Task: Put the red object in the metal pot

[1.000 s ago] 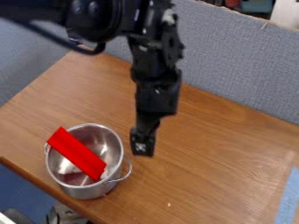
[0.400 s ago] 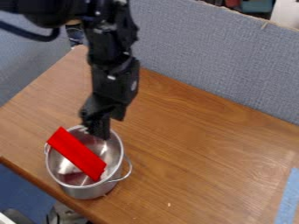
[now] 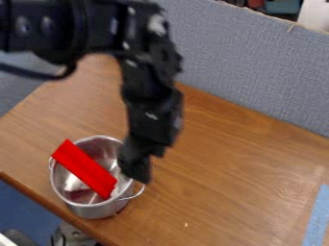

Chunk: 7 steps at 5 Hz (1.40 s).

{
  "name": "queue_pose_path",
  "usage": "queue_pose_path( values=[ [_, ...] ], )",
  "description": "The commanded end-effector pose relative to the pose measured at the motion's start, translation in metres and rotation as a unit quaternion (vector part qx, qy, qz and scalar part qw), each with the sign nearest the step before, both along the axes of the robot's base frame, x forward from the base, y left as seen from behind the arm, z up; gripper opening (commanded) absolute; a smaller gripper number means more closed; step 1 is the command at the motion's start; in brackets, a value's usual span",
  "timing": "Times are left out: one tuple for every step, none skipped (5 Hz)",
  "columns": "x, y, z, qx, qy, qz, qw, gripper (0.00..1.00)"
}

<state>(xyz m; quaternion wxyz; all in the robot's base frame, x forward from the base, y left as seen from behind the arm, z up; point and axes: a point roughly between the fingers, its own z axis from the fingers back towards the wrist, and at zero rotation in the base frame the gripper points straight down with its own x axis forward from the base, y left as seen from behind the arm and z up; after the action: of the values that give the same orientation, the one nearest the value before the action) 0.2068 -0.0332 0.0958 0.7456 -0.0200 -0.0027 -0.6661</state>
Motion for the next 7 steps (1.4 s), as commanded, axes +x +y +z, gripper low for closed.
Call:
queue_pose_path(
  values=[
    [-0.007,-0.004,0.016,-0.011,-0.012,-0.008,0.9998,1.00],
    [-0.011,0.007,0.023,-0.014,-0.019,-0.007,0.9997,1.00],
    [0.001,0.024,0.033,-0.014,-0.018,-0.025,0.9994,1.00],
    [0.018,0.043,0.049,-0.018,-0.023,-0.045,0.9986,1.00],
    [-0.004,0.029,0.050,-0.019,-0.023,-0.030,0.9991,1.00],
    [-0.023,0.015,0.046,-0.031,-0.027,0.000,0.9992,1.00],
    [-0.033,0.011,0.045,-0.050,-0.027,0.029,0.9980,1.00]
  ],
)
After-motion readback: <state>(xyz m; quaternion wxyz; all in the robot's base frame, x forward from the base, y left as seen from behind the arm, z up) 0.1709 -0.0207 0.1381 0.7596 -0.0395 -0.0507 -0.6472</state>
